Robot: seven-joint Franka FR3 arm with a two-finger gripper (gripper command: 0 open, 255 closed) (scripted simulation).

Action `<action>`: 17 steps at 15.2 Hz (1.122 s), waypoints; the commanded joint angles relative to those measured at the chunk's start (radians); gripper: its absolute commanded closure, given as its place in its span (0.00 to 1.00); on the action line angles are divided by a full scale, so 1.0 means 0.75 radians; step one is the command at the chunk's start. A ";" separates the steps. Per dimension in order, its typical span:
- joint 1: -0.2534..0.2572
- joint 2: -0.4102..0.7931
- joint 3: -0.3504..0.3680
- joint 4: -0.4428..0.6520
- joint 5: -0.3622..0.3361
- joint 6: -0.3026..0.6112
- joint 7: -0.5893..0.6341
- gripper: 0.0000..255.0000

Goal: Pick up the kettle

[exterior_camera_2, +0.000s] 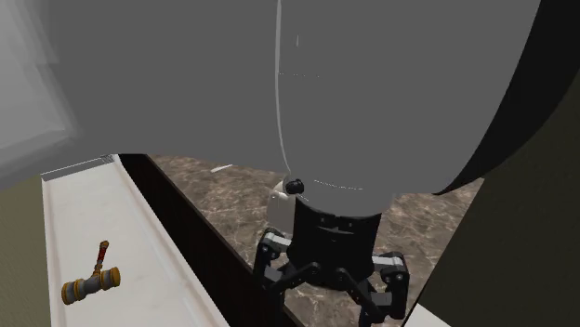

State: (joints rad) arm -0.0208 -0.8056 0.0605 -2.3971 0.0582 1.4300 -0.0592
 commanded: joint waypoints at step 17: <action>-0.053 0.798 0.292 0.557 0.137 0.237 0.649 0.00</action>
State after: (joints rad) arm -0.0597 -0.2586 0.2664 -2.0217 0.1636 1.5972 0.3900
